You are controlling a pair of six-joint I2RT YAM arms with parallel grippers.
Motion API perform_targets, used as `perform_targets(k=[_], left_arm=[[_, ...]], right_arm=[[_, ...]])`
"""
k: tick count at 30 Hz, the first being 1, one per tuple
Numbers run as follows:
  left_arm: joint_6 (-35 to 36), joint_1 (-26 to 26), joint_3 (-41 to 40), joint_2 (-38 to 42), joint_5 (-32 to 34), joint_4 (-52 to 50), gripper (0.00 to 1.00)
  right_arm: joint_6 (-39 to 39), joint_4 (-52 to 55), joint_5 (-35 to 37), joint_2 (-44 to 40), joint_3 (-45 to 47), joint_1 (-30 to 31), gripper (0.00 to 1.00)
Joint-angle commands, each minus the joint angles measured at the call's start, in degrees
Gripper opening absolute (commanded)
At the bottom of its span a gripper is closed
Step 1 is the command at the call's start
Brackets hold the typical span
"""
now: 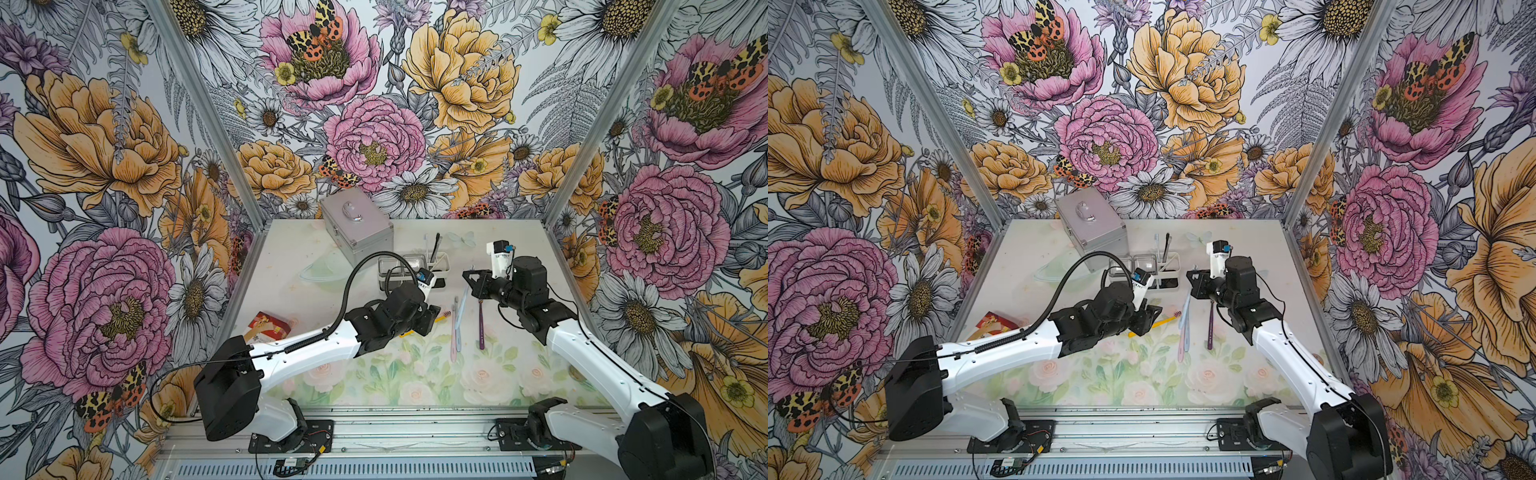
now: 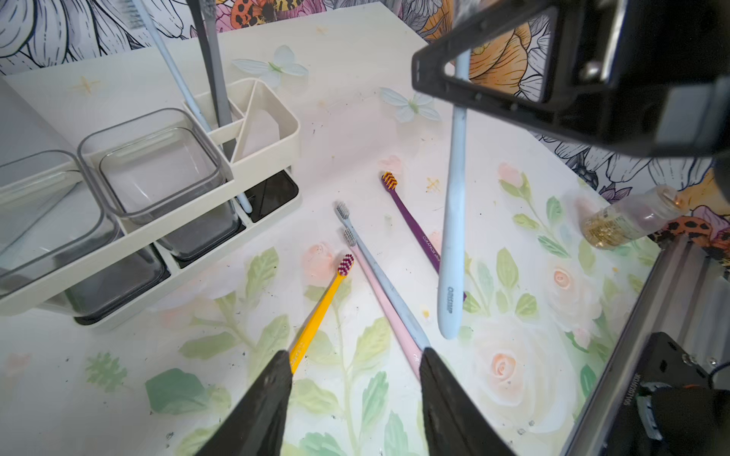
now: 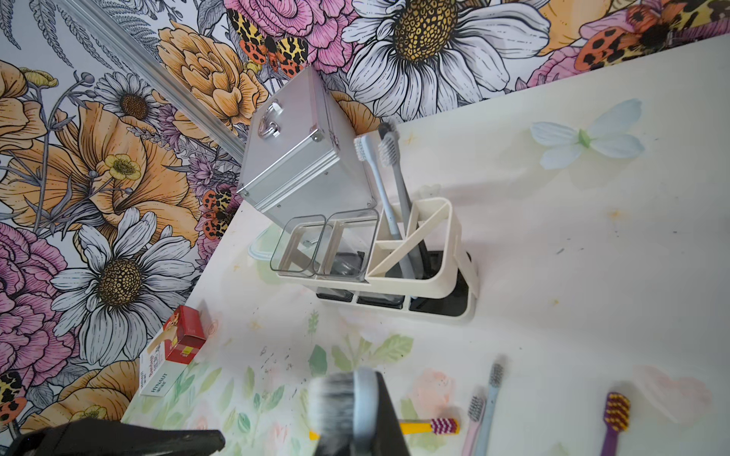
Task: Place the toothbrush into the toothbrush holder
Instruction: Place the toothbrush in the toothbrush holder.
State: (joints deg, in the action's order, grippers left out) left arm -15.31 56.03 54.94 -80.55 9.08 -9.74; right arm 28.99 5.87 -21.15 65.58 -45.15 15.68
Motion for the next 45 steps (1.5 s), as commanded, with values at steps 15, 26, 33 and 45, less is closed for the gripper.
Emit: perform_targets(k=[15,26,33,45], left_arm=[[4.5,-8.3,-13.0,6.3,-10.0,14.4,0.58],[3.2,-9.0,-14.4,2.7,-11.3,18.2,0.58],[3.2,-8.9,-14.2,0.6,-14.3,20.4,0.58],[3.3,-8.8,-15.7,2.8,-13.2,20.1,0.61]], right_arm=[[-3.5,-8.5,4.9,10.6,-13.1,1.9,0.0],[-11.6,-17.6,10.6,18.6,-20.0,2.4,0.0],[-13.4,-28.0,14.7,20.7,-17.7,2.4,0.0],[-14.3,-43.5,15.3,25.4,-13.2,2.4,0.0]])
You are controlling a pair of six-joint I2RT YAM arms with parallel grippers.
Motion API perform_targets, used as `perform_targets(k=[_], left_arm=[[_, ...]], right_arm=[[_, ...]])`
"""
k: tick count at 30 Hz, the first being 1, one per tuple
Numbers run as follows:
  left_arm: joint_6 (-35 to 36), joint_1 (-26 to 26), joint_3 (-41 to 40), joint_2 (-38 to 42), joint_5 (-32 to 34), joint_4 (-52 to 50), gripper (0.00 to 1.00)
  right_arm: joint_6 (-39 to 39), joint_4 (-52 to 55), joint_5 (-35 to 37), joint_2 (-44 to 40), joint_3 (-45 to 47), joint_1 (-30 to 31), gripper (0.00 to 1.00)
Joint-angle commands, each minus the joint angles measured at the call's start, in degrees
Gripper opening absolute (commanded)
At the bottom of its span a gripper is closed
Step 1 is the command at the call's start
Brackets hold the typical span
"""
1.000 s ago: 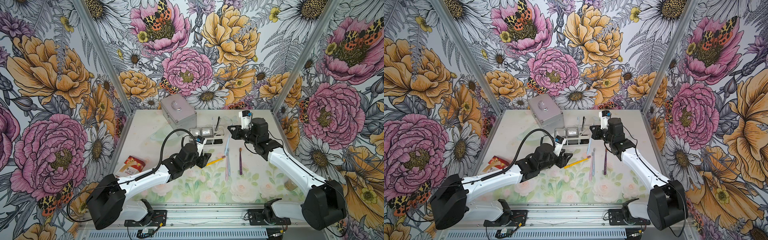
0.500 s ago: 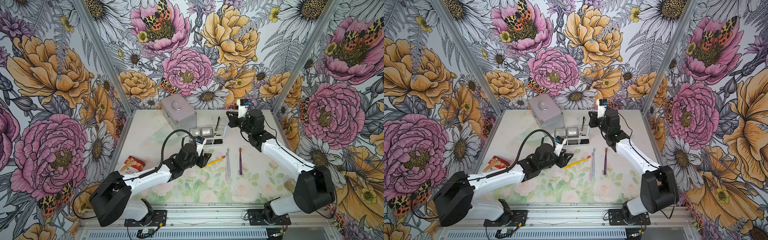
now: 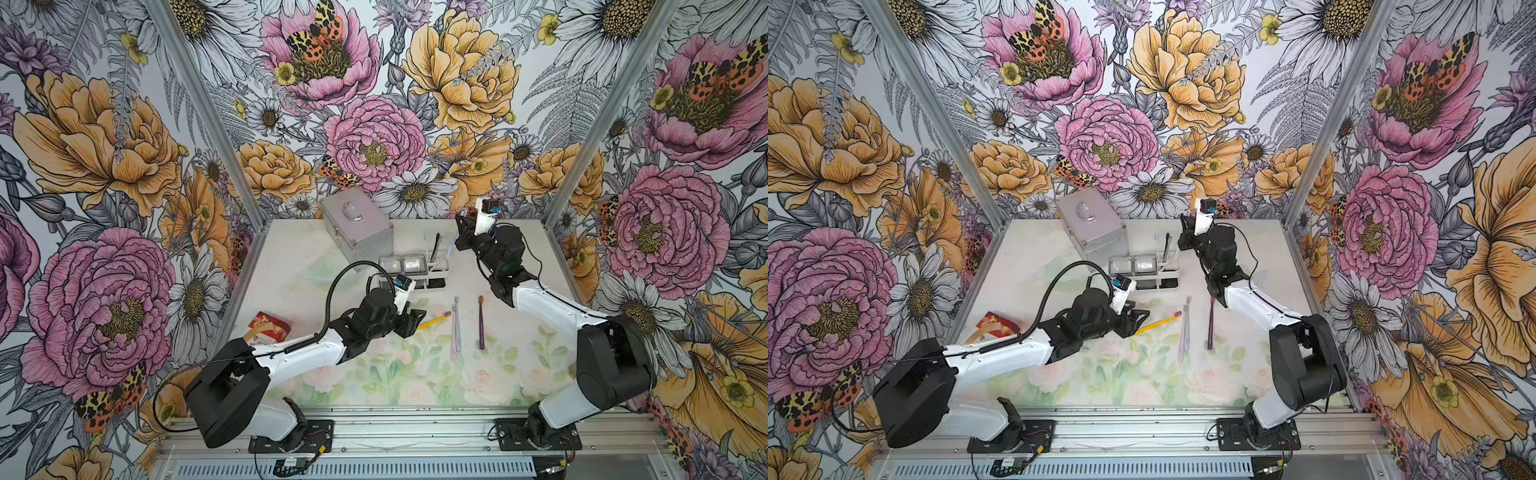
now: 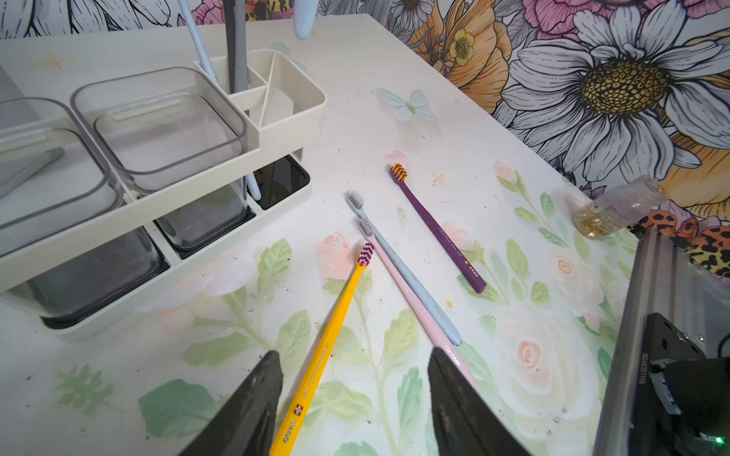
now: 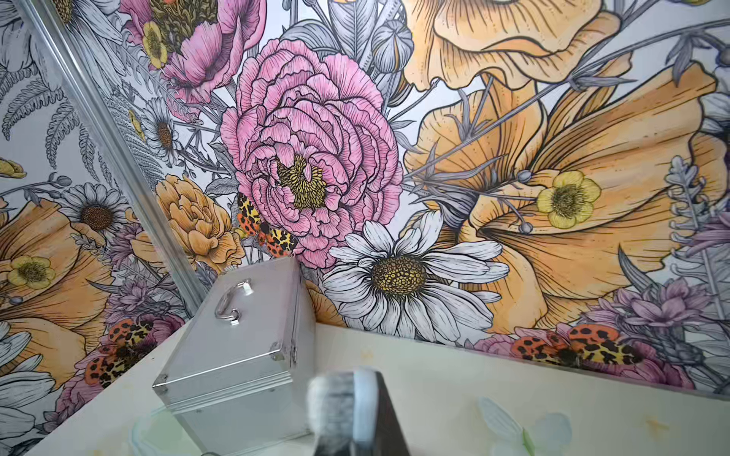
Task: Place the toothbrush into the toothbrush holder
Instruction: Place the toothbrush in the toothbrush holder.
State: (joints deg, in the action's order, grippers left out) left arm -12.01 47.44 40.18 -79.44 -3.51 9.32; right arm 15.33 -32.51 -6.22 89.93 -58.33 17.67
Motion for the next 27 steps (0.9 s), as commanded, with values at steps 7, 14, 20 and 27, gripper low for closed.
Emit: perform_targets(k=[7,14,20,27], left_arm=[[0.1,-0.2,-0.4,0.8,-0.7,0.8,0.61],[0.2,-0.2,0.4,-0.6,-1.1,0.8,0.61],[0.5,-0.3,0.8,-1.2,-1.4,0.8,0.61],[0.5,-0.1,1.1,-2.0,-2.0,0.8,0.61]], right_arm=[[-0.6,-6.3,-0.4,3.6,-0.8,0.5,0.0],[-0.7,-7.4,-0.5,5.9,-1.2,0.5,0.0],[-0.7,-9.6,-1.6,7.8,-1.3,0.6,0.0],[-1.0,-10.2,-1.0,9.0,-1.8,0.7,0.0]])
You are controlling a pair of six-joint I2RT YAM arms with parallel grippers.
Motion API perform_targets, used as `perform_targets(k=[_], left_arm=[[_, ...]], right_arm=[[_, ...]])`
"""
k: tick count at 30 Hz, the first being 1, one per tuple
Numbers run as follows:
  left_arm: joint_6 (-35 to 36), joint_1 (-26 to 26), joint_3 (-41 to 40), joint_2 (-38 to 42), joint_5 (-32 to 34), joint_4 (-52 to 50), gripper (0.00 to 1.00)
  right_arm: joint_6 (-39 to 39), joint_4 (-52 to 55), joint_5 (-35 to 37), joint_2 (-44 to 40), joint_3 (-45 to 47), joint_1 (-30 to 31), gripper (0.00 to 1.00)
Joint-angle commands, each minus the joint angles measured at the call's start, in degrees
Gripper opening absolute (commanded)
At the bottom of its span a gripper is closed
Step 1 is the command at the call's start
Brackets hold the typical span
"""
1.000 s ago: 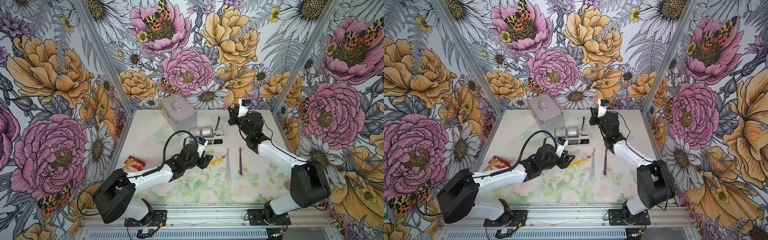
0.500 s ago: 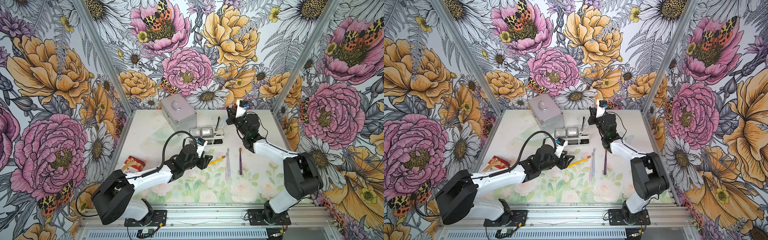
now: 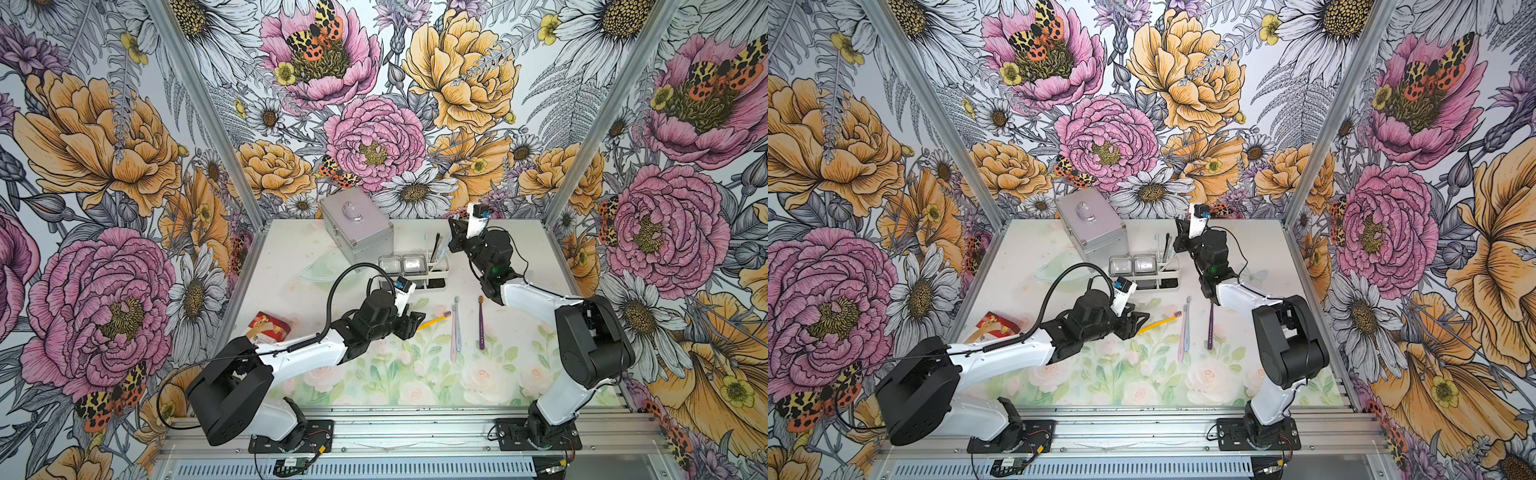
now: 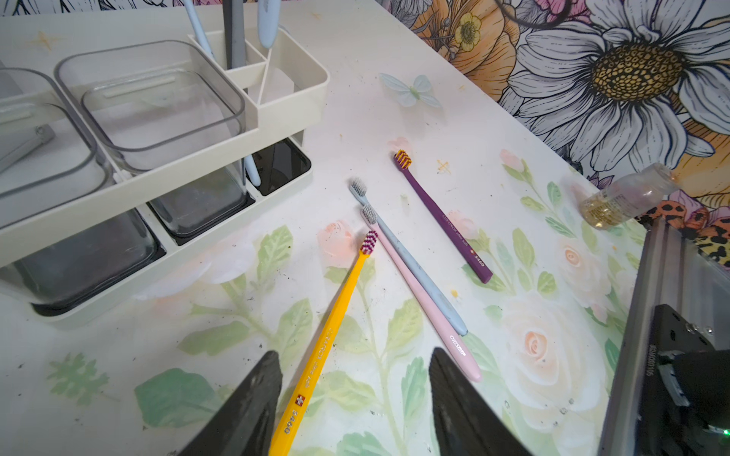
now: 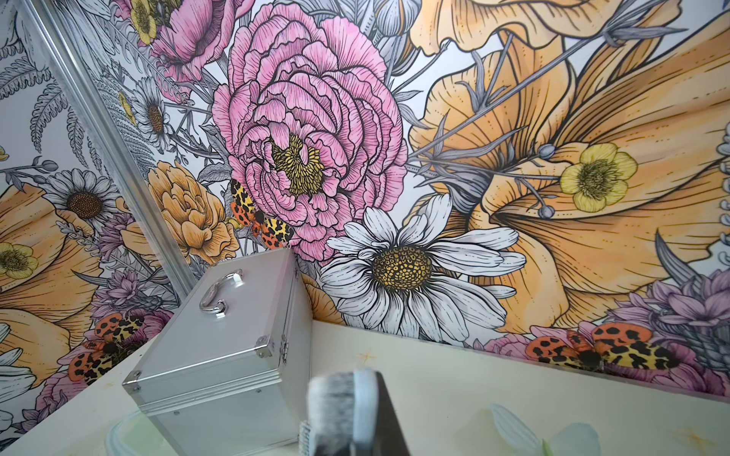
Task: Place the toothbrush into the toothbrush holder
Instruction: Place the toothbrush in the toothbrush holder.
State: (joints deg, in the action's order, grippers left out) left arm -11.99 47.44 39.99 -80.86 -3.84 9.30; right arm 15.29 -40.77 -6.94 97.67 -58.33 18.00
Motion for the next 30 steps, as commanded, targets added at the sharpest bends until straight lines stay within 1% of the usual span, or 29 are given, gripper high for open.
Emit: perform_targets(k=[1,12,19,30], left_arm=[[0.5,-0.2,1.4,-0.7,-1.7,0.8,0.61],[0.6,-0.3,1.5,-1.1,-1.8,0.8,0.61],[0.5,-0.3,1.7,-1.2,-1.1,0.5,0.61],[0.6,-0.3,1.8,-1.1,-1.2,-0.1,0.61]], right_arm=[[-1.0,-1.9,-0.2,1.6,-1.9,0.4,0.0],[-1.7,-3.2,0.9,5.5,-2.1,0.9,0.0],[-5.1,-3.4,4.3,7.1,-1.6,2.5,0.0],[-5.4,-6.3,8.0,9.6,-0.1,3.7,0.0]])
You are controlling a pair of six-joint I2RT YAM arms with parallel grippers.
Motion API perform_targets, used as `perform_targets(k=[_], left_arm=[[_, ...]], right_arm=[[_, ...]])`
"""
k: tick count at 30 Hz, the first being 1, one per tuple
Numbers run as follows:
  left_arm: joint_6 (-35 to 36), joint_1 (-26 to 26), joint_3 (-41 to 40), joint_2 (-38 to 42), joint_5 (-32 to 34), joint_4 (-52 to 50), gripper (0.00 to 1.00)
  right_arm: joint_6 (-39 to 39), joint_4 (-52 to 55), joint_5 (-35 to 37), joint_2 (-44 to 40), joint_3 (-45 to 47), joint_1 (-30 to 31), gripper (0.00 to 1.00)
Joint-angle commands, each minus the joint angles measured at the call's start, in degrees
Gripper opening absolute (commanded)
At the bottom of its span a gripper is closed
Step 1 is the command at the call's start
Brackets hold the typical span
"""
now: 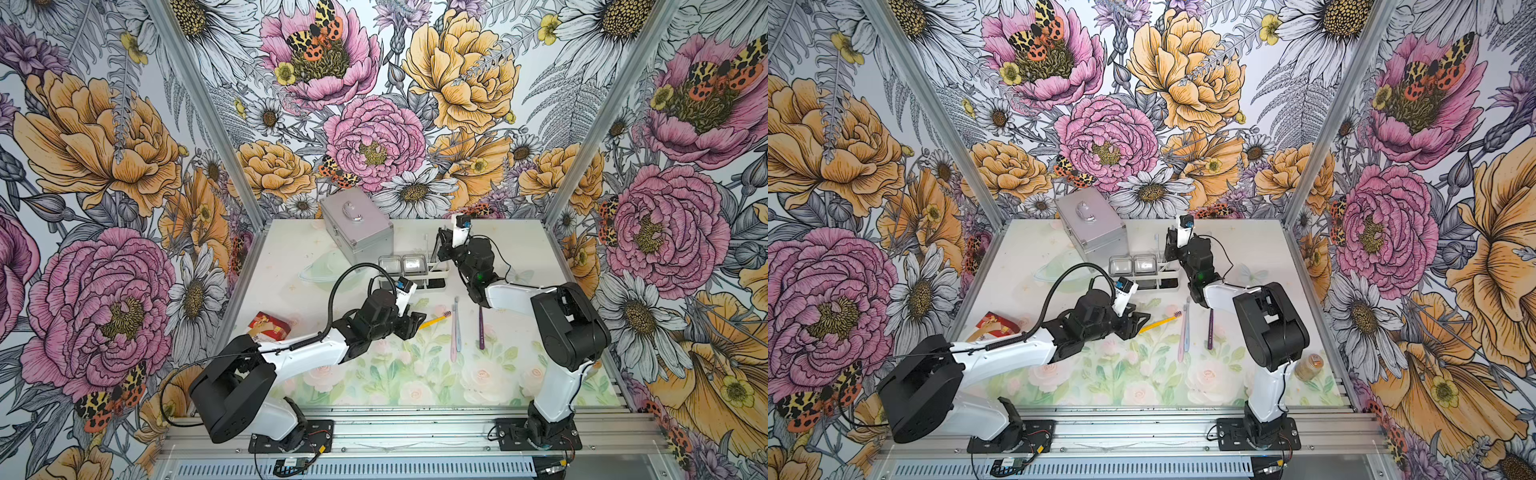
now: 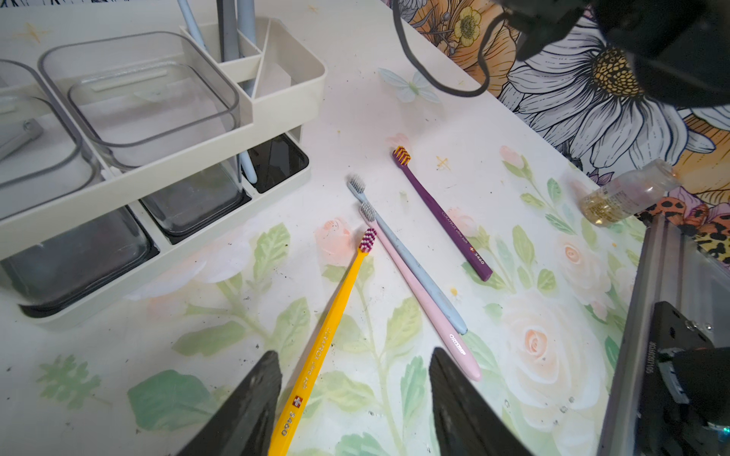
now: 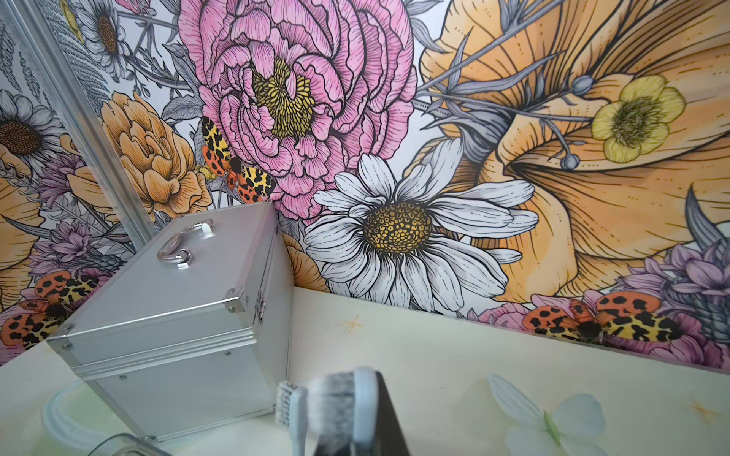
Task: Place the toothbrush into the toothbrush holder
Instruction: Place the toothbrush in the toothbrush holder.
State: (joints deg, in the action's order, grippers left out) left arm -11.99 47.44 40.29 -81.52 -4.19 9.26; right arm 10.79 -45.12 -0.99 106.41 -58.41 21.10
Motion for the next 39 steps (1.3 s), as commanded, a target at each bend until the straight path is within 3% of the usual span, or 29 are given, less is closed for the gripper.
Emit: perform_targets(k=[1,28,39], left_arm=[[0.6,-0.2,1.4,-0.5,-0.8,-0.1,0.61],[0.4,-0.2,1.4,-0.3,-0.8,0.0,0.62],[0.2,-0.3,1.3,-0.2,-0.9,0.0,0.62]], right_arm=[[-0.9,-2.2,2.3,1.0,0.1,0.6,0.0],[-2.7,1.9,8.3,0.4,0.7,1.9,0.03],[-0.4,0.7,8.4,0.4,1.4,1.9,0.18]])
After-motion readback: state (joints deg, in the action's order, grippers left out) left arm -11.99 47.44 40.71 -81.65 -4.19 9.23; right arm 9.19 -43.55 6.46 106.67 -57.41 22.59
